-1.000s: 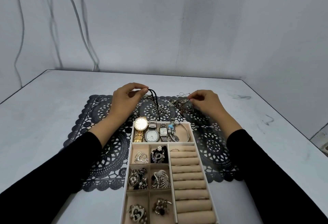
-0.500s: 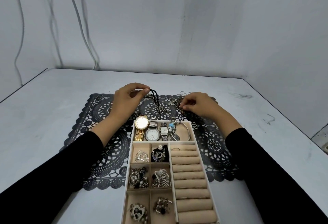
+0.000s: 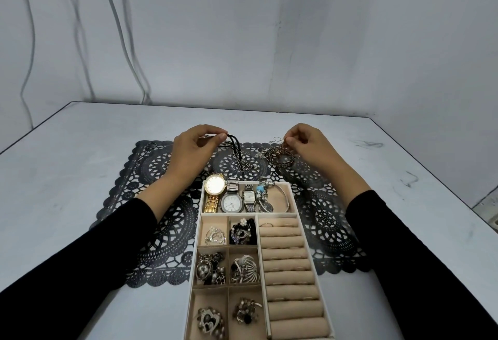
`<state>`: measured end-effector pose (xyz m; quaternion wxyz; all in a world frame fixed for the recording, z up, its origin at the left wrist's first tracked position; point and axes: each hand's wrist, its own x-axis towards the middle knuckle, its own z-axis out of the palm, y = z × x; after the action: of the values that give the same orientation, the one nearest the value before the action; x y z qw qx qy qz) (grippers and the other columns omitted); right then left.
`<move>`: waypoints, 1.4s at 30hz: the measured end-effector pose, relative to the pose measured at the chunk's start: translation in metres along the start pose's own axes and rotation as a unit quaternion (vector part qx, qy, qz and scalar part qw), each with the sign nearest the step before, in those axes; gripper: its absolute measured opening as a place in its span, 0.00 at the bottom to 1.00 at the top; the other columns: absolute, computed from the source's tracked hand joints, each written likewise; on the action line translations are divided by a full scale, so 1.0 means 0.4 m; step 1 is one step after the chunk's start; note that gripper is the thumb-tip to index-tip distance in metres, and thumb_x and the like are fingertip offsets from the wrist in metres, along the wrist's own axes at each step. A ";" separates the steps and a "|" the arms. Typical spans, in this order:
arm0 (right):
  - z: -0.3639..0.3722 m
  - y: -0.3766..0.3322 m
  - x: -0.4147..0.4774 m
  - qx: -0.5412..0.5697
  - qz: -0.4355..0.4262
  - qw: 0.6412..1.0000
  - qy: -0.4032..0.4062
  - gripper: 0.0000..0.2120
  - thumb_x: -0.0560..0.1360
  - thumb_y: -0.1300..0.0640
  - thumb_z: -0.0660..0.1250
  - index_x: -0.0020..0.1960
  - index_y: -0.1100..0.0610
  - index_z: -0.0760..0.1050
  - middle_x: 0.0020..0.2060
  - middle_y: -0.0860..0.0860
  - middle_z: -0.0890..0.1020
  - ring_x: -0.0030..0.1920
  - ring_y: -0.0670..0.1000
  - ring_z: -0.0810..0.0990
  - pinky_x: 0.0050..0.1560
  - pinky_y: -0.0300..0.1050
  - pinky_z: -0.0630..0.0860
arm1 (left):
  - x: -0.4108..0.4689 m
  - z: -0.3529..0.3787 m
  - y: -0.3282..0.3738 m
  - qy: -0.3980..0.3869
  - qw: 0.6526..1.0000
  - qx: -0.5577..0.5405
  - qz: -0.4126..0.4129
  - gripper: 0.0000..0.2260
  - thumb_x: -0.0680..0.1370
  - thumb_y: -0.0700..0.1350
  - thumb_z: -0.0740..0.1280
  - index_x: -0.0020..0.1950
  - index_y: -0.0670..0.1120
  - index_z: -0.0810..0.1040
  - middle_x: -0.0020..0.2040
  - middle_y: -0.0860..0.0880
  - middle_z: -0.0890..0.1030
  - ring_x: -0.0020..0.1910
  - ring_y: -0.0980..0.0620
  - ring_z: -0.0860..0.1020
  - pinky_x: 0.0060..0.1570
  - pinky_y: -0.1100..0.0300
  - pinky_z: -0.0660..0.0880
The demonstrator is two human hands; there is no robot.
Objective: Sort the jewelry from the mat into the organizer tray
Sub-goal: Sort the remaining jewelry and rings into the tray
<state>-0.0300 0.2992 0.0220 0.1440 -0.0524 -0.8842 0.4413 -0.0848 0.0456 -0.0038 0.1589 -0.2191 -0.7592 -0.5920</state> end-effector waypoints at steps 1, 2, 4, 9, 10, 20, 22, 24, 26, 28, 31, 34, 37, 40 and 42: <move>-0.001 0.003 -0.001 -0.013 0.004 1.000 -0.007 0.04 0.77 0.60 0.66 0.44 0.53 0.77 0.41 0.52 0.80 0.40 0.48 0.75 0.44 0.43 0.72 | -0.001 0.000 0.000 -0.001 1.000 -0.002 -0.001 0.03 0.75 0.45 0.73 0.46 0.52 0.84 0.45 0.58 0.85 0.45 0.58 0.84 0.48 0.65 0.79; -0.002 0.006 -0.002 -0.031 0.008 0.999 -0.014 0.03 0.76 0.58 0.67 0.45 0.53 0.78 0.42 0.51 0.81 0.41 0.48 0.76 0.44 0.41 0.72 | -0.001 0.001 0.000 -0.002 1.000 -0.003 -0.001 0.03 0.75 0.44 0.73 0.46 0.52 0.84 0.45 0.58 0.85 0.44 0.58 0.84 0.48 0.64 0.79; -0.003 0.015 -0.001 -0.070 0.021 0.997 -0.009 0.02 0.76 0.56 0.68 0.45 0.51 0.79 0.44 0.49 0.82 0.45 0.48 0.78 0.47 0.43 0.74 | -0.001 0.001 -0.002 -0.004 1.000 -0.006 -0.004 0.03 0.75 0.44 0.73 0.46 0.52 0.84 0.45 0.57 0.85 0.44 0.58 0.84 0.48 0.63 0.80; 0.005 0.018 0.002 -0.151 0.028 0.988 0.020 0.05 0.74 0.58 0.70 0.50 0.52 0.82 0.48 0.51 0.83 0.51 0.50 0.79 0.55 0.41 0.73 | -0.002 0.003 -0.003 -0.008 1.000 -0.006 -0.004 0.02 0.76 0.44 0.73 0.47 0.50 0.84 0.46 0.56 0.85 0.45 0.61 0.83 0.51 0.62 0.80; 0.011 0.017 0.001 -0.163 0.025 0.986 0.015 0.07 0.74 0.58 0.69 0.52 0.54 0.82 0.49 0.52 0.83 0.52 0.50 0.78 0.53 0.37 0.70 | -0.002 0.003 -0.001 -0.009 1.000 -0.003 -0.003 0.02 0.76 0.44 0.73 0.47 0.50 0.84 0.45 0.57 0.85 0.44 0.61 0.83 0.51 0.63 0.80; 0.051 0.026 0.016 -0.178 0.015 0.983 0.043 0.10 0.75 0.64 0.65 0.52 0.56 0.82 0.48 0.54 0.83 0.47 0.50 0.78 0.50 0.35 0.69 | -0.005 0.003 0.001 -0.019 1.000 -0.005 -0.012 0.03 0.75 0.45 0.73 0.47 0.53 0.84 0.46 0.55 0.85 0.46 0.57 0.84 0.53 0.56 0.80; 0.049 0.026 0.015 -0.171 0.020 0.984 0.033 0.10 0.75 0.64 0.65 0.54 0.57 0.82 0.50 0.54 0.83 0.49 0.50 0.78 0.51 0.34 0.68 | -0.005 0.003 0.001 -0.020 1.000 -0.006 -0.012 0.03 0.75 0.45 0.73 0.47 0.53 0.84 0.46 0.55 0.85 0.45 0.57 0.84 0.53 0.57 0.81; 0.046 0.022 0.012 -0.152 0.020 0.988 0.032 0.09 0.76 0.64 0.65 0.53 0.58 0.81 0.49 0.53 0.83 0.49 0.50 0.78 0.50 0.34 0.67 | -0.005 0.003 0.003 -0.020 1.000 -0.005 -0.010 0.03 0.75 0.45 0.73 0.46 0.54 0.84 0.46 0.56 0.85 0.45 0.58 0.84 0.52 0.59 0.80; 0.039 0.016 0.010 -0.116 0.018 0.992 0.040 0.08 0.76 0.65 0.65 0.52 0.58 0.81 0.44 0.51 0.82 0.44 0.47 0.77 0.46 0.34 0.68 | -0.004 0.003 0.004 -0.019 1.000 -0.006 -0.008 0.04 0.75 0.45 0.73 0.46 0.55 0.83 0.46 0.57 0.85 0.45 0.59 0.84 0.51 0.61 0.80; 0.029 0.011 0.009 -0.068 0.016 0.997 0.042 0.07 0.76 0.65 0.65 0.49 0.56 0.80 0.42 0.50 0.81 0.40 0.45 0.76 0.42 0.35 0.70 | -0.006 0.003 0.007 -0.016 1.000 -0.006 -0.006 0.04 0.75 0.44 0.73 0.46 0.54 0.83 0.45 0.57 0.85 0.44 0.58 0.84 0.50 0.62 0.80; 0.015 0.009 0.011 -0.025 0.009 0.999 0.034 0.07 0.75 0.64 0.66 0.46 0.53 0.78 0.41 0.49 0.81 0.40 0.46 0.77 0.41 0.37 0.73 | -0.008 0.001 0.007 -0.013 1.000 -0.006 -0.006 0.04 0.75 0.44 0.73 0.46 0.54 0.83 0.45 0.57 0.84 0.43 0.59 0.84 0.49 0.63 0.80; 0.007 0.003 0.007 -0.003 -0.009 1.000 0.017 0.08 0.75 0.63 0.67 0.45 0.51 0.77 0.39 0.48 0.80 0.38 0.44 0.75 0.42 0.35 0.71 | -0.009 -0.002 0.013 -0.006 1.000 -0.009 -0.008 0.03 0.75 0.44 0.73 0.46 0.52 0.84 0.44 0.57 0.85 0.41 0.59 0.84 0.46 0.64 0.79; 0.002 -0.014 -0.004 0.024 -0.026 0.999 0.021 0.06 0.75 0.63 0.67 0.47 0.53 0.79 0.39 0.48 0.80 0.35 0.41 0.75 0.38 0.32 0.71 | -0.014 -0.007 0.029 0.008 1.000 -0.005 -0.007 0.02 0.76 0.43 0.73 0.47 0.48 0.84 0.40 0.56 0.84 0.29 0.65 0.79 0.33 0.72 0.73; -0.003 -0.042 -0.017 0.056 -0.043 0.997 0.040 0.05 0.75 0.62 0.69 0.48 0.54 0.80 0.39 0.47 0.80 0.36 0.41 0.75 0.38 0.31 0.72 | -0.014 -0.021 0.041 0.021 1.000 -0.012 -0.007 0.03 0.76 0.44 0.73 0.45 0.52 0.83 0.39 0.60 0.84 0.32 0.61 0.81 0.34 0.67 0.76; -0.009 -0.062 -0.027 0.074 -0.055 0.994 0.051 0.04 0.74 0.62 0.69 0.48 0.56 0.81 0.41 0.49 0.82 0.38 0.42 0.77 0.41 0.31 0.73 | -0.013 -0.034 0.045 0.030 0.999 -0.011 -0.007 0.04 0.75 0.45 0.73 0.44 0.55 0.83 0.40 0.62 0.84 0.40 0.51 0.84 0.42 0.56 0.80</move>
<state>-0.0178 0.2846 0.0416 0.2169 -0.0152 -0.8423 0.4933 -0.0713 0.0354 0.0119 0.1752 -0.1974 -0.7493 -0.6074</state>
